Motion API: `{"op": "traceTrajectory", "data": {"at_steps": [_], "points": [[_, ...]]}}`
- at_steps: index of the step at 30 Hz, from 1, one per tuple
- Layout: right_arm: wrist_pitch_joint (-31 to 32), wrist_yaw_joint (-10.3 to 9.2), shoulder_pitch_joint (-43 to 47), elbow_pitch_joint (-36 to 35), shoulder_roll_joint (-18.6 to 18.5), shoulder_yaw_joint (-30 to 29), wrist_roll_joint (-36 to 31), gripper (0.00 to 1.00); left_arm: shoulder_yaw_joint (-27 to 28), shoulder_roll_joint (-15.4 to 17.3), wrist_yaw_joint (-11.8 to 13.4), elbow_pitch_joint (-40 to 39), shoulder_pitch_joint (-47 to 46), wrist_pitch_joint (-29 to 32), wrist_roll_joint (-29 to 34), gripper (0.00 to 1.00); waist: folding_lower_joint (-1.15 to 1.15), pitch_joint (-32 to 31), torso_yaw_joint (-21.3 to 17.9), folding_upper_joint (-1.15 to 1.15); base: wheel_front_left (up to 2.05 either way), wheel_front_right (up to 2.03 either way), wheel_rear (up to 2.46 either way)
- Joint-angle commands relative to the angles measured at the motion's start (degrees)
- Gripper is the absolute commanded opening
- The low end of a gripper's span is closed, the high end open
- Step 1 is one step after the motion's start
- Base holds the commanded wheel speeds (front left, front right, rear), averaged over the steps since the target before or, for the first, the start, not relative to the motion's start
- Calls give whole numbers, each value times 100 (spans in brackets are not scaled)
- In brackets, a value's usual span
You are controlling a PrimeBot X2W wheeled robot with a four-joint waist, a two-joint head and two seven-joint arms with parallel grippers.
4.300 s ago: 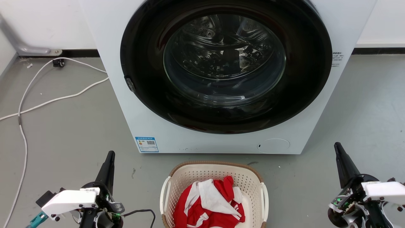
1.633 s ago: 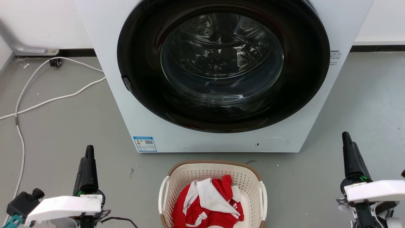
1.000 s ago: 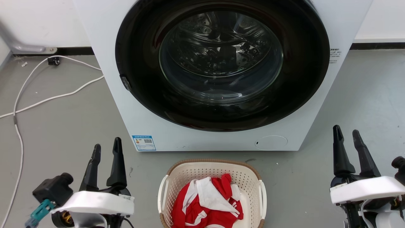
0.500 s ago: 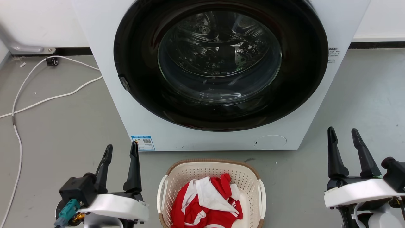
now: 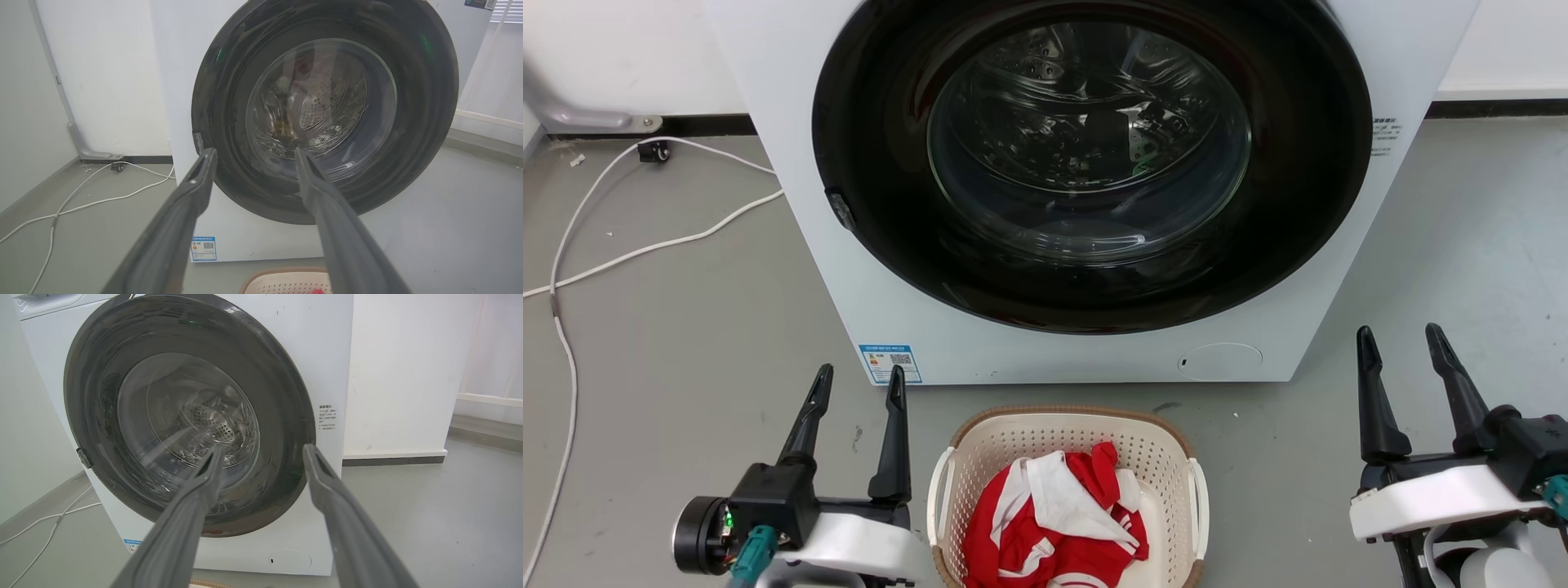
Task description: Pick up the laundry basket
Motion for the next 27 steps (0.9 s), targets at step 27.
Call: {"op": "traceTrajectory", "data": {"at_steps": [27], "points": [[-356, 6, 31, 217, -5, -36, -355, 100, 721, -664, -1256, 86, 301, -356, 865, 100, 0, 43, 10, 0, 0, 0, 0]]}}
